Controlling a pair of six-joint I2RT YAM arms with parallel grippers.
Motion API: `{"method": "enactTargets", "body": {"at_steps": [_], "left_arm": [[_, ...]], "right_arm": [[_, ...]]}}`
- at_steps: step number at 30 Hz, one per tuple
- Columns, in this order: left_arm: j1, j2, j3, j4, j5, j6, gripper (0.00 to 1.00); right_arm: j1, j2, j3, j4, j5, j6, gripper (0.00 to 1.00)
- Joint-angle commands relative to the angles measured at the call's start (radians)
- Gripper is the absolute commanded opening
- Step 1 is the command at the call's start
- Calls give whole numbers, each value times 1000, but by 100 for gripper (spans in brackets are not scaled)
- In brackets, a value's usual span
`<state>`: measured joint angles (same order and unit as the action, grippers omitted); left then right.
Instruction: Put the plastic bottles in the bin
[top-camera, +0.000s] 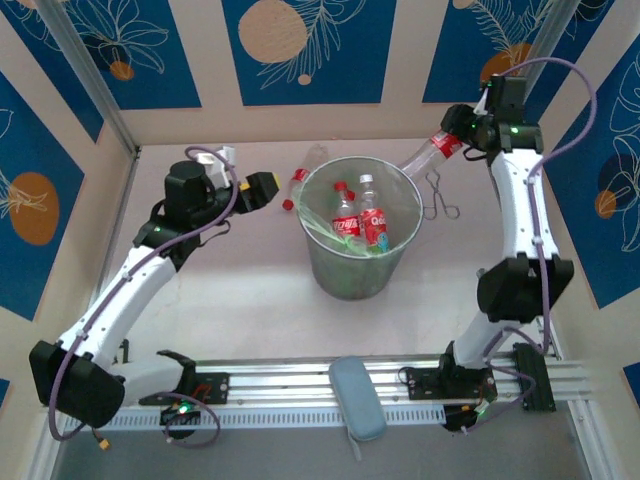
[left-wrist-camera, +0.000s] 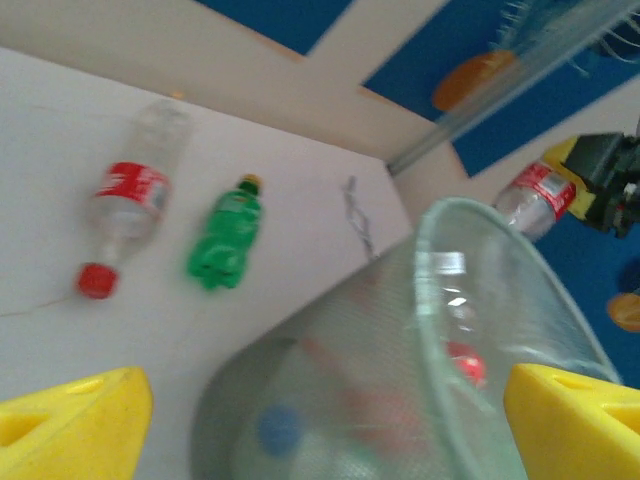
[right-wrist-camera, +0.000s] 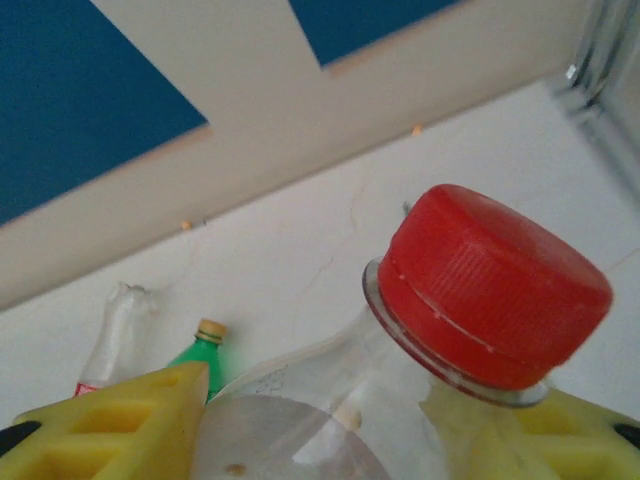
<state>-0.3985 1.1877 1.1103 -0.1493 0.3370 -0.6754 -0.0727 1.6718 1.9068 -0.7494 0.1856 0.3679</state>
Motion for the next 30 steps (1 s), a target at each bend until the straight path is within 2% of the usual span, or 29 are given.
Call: {"method": "enactTargets", "body": {"at_steps": [1, 5, 17, 22, 30], "left_arm": [[-50, 44, 35, 43, 0, -10, 91], [-88, 87, 25, 67, -6, -21, 90], [-130, 135, 5, 116, -15, -45, 90], [-134, 143, 3, 119, -18, -46, 90], [-145, 157, 3, 122, -26, -51, 89]], "right_arm": [[12, -90, -24, -44, -7, -57, 52], [47, -177, -42, -40, 0, -78, 52], [67, -278, -86, 51, 264, -157, 51], [71, -335, -103, 78, 203, -156, 51], [95, -417, -134, 67, 20, -100, 51]]}}
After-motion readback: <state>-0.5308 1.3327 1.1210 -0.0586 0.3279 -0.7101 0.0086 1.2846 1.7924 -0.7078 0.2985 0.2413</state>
